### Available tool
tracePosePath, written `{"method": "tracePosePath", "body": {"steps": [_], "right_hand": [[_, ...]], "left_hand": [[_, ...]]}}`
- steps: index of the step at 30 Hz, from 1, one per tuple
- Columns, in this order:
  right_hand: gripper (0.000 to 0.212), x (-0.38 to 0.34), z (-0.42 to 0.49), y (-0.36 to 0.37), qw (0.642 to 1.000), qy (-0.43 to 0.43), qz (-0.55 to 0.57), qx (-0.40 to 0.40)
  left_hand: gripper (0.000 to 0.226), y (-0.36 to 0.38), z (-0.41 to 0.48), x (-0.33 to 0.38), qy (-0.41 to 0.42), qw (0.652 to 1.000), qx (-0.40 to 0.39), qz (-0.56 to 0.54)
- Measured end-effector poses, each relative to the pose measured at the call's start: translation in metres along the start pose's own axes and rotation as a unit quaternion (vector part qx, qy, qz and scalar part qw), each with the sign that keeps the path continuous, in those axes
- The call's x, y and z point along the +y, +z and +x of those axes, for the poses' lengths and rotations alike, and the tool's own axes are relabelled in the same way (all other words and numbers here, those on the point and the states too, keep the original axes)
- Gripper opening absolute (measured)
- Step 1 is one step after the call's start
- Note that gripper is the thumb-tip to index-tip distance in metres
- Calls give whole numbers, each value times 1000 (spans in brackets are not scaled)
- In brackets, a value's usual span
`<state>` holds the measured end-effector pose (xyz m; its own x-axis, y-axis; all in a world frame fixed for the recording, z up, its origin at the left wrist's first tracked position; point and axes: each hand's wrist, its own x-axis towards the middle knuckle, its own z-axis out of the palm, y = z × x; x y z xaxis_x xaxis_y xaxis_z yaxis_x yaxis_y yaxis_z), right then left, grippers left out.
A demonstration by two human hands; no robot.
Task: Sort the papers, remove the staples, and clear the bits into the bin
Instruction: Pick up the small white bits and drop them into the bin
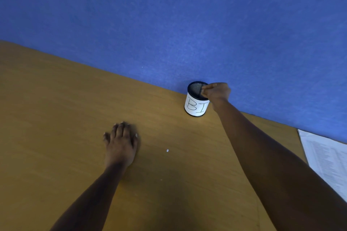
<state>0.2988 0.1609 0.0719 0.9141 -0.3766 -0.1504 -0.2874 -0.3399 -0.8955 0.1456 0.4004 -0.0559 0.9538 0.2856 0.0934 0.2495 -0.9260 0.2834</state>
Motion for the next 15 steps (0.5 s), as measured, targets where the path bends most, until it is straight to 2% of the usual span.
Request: {"method": "tracePosePath", "body": {"steps": [5,15], "right_hand": [[8,1,0,1,998,-38,-57,17],[16,4,2,3,996,-68,-59,10]], "left_hand": [[69,0,0,0,0,1000,-5,2],[63,0,0,0,-1,1000,0,1]]}}
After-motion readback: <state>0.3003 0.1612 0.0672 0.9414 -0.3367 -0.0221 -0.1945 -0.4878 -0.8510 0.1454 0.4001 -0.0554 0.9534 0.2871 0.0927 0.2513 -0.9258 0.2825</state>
